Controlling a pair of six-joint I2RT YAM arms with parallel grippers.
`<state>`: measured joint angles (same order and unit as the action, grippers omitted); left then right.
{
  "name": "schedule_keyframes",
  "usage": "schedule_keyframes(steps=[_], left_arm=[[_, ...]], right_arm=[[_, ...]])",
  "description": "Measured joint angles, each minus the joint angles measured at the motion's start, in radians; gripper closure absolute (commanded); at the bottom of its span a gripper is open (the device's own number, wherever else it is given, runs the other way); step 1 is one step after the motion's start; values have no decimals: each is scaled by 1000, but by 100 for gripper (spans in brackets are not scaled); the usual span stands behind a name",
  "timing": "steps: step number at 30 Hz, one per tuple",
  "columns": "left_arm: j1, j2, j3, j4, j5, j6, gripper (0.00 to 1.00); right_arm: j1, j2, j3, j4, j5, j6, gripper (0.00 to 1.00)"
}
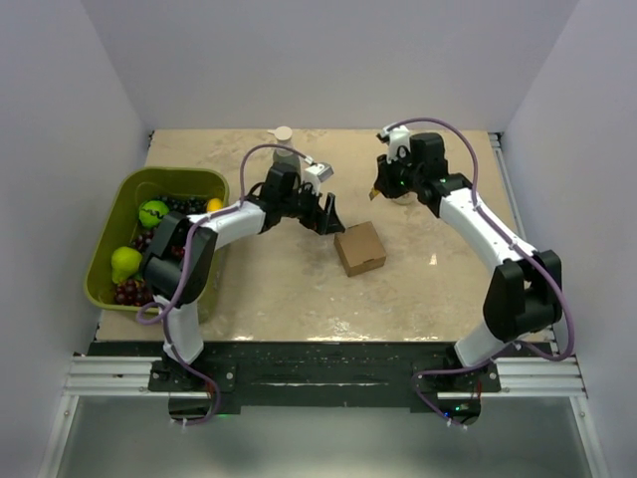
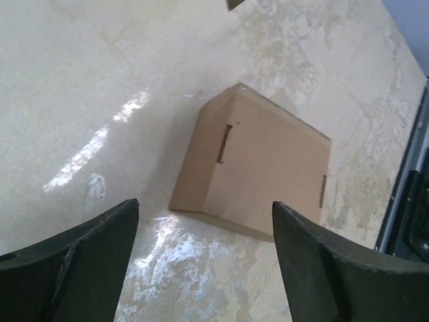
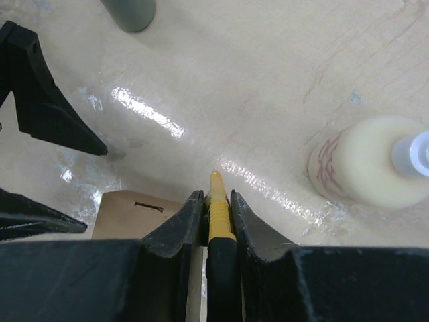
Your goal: Unpack the express box
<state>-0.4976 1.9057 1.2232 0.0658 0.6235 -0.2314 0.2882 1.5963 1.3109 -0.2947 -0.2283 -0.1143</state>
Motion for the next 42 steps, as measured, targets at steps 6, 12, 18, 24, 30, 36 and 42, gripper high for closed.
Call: schedule_keyframes(steps=[6, 12, 18, 24, 30, 36, 42], left_arm=[[-15, 66, 95, 53, 119, 5, 16], [-60, 171, 175, 78, 146, 6, 31], [-80, 227, 170, 71, 145, 5, 48], [-68, 216, 139, 90, 129, 2, 65], [-21, 116, 21, 92, 94, 6, 70], [10, 87, -11, 80, 106, 15, 66], [5, 97, 6, 68, 108, 34, 67]], right_arm=[[1, -66, -33, -5, 13, 0, 100], [1, -204, -142, 41, 27, 19, 100], [2, -311, -336, 187, 65, 54, 100], [10, -323, -375, 239, 77, 82, 100], [22, -317, -375, 263, 53, 94, 100], [31, -238, -352, 262, -101, 78, 100], [39, -208, -351, 278, -163, 62, 100]])
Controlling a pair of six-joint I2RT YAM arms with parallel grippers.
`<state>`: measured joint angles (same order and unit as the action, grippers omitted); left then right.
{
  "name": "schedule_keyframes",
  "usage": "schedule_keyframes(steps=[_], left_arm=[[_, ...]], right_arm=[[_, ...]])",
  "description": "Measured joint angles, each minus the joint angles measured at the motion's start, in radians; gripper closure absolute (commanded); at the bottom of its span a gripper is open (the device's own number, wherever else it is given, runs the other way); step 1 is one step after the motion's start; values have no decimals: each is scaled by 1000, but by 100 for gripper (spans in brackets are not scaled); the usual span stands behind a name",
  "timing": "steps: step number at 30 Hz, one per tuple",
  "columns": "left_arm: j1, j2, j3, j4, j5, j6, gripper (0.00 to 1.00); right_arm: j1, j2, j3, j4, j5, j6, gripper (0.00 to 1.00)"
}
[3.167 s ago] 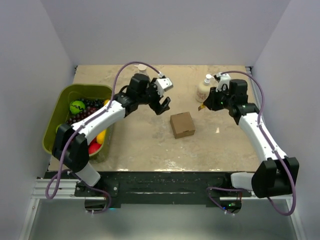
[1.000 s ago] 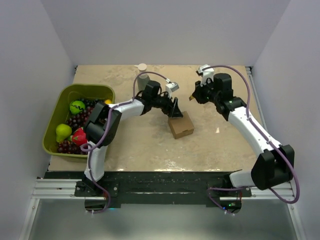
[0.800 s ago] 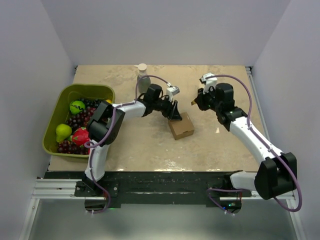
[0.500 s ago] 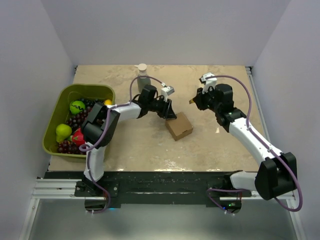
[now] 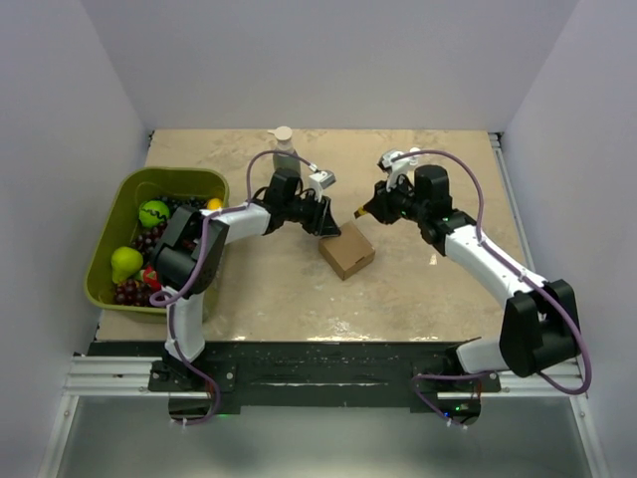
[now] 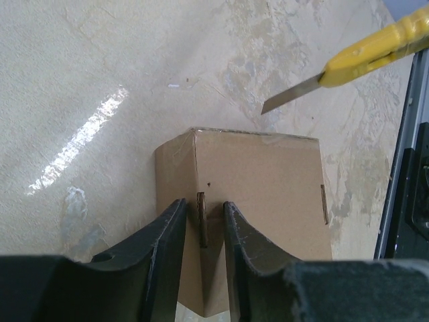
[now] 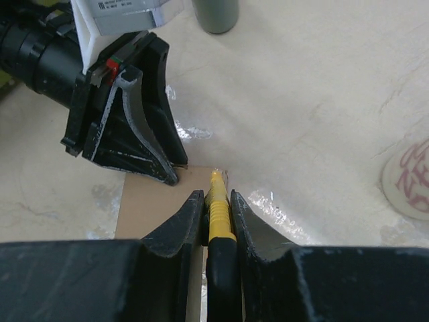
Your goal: Unpack the express box
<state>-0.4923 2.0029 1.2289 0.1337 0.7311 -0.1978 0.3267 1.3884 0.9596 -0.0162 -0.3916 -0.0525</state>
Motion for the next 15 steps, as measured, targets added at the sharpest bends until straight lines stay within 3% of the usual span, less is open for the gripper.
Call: schedule_keyframes(steps=[15], left_arm=[[0, 3, 4, -9, -7, 0, 66]], right_arm=[[164, -3, -18, 128, 193, -69, 100]])
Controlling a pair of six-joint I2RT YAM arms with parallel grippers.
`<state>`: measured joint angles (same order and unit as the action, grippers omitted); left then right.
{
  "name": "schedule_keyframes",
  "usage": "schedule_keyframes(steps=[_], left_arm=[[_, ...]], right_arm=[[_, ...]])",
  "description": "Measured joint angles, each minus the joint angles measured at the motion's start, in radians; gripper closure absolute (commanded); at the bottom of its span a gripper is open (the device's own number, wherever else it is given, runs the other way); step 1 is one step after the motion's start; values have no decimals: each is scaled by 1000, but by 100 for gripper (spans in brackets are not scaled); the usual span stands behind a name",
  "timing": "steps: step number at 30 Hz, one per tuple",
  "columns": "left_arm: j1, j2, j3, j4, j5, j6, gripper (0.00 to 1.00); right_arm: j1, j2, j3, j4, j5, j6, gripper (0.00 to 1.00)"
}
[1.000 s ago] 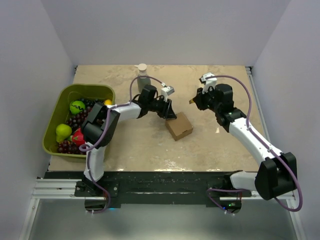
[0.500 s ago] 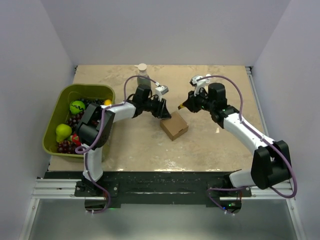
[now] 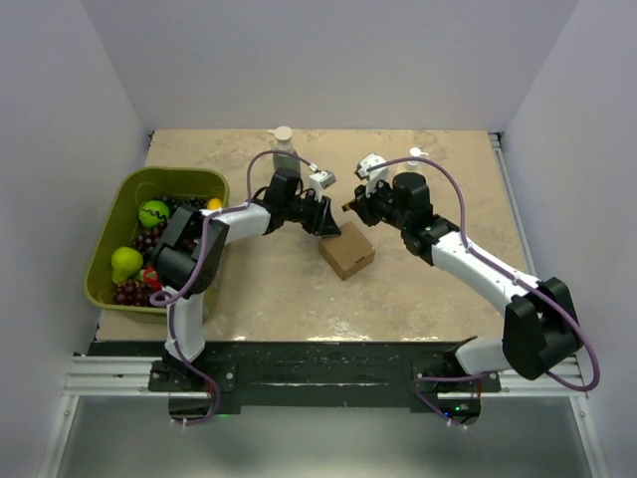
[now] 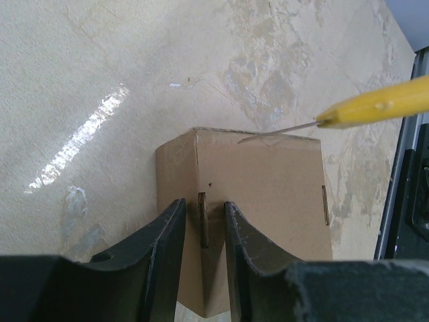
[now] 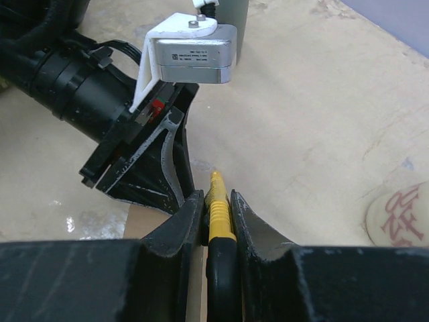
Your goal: Unpack the express box
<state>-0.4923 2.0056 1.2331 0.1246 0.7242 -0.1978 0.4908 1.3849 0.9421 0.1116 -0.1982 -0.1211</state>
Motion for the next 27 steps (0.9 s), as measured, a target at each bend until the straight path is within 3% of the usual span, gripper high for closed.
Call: schedule_keyframes(steps=[7, 27], left_arm=[[0, 0, -1, 1, 0, -1, 66], [0, 0, -2, 2, 0, -2, 67]], right_arm=[[8, 0, 0, -23, 77, -32, 100], [14, 53, 0, -44, 103, -36, 100]])
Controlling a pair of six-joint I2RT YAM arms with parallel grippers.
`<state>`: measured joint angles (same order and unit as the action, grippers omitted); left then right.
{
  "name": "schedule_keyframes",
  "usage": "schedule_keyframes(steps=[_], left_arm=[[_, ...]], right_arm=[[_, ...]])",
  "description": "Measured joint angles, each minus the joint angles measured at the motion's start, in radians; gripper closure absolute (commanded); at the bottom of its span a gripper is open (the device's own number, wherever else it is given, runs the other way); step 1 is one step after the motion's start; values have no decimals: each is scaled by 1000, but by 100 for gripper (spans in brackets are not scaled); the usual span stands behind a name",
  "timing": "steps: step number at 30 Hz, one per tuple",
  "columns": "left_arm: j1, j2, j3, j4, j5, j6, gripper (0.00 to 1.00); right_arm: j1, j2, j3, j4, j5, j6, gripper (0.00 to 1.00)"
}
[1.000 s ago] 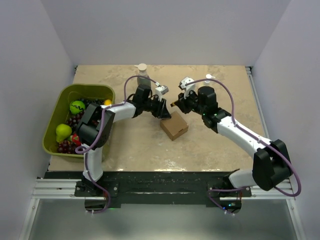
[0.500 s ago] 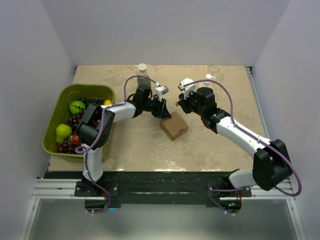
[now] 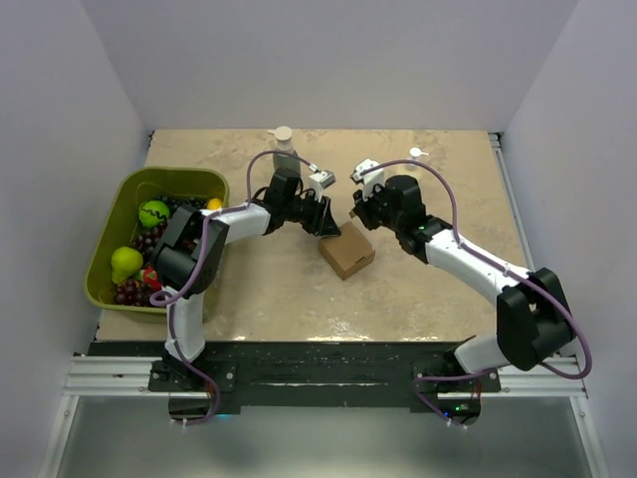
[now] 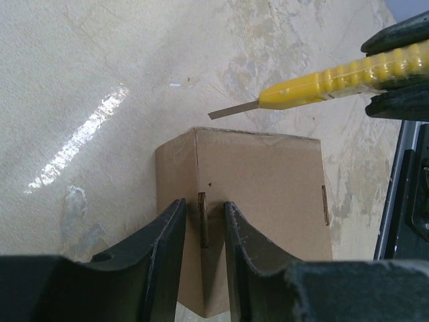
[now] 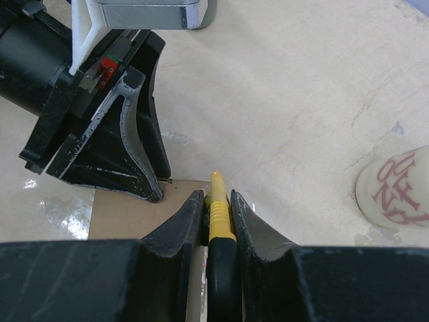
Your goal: Unpack the express box
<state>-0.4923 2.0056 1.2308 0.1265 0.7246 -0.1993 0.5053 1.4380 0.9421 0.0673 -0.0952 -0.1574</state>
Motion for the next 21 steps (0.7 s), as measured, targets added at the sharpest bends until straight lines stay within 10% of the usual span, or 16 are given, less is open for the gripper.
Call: schedule_keyframes(steps=[21], left_arm=[[0, 1, 0, 0, 0, -1, 68]], right_arm=[[0, 31, 0, -5, 0, 7, 100]])
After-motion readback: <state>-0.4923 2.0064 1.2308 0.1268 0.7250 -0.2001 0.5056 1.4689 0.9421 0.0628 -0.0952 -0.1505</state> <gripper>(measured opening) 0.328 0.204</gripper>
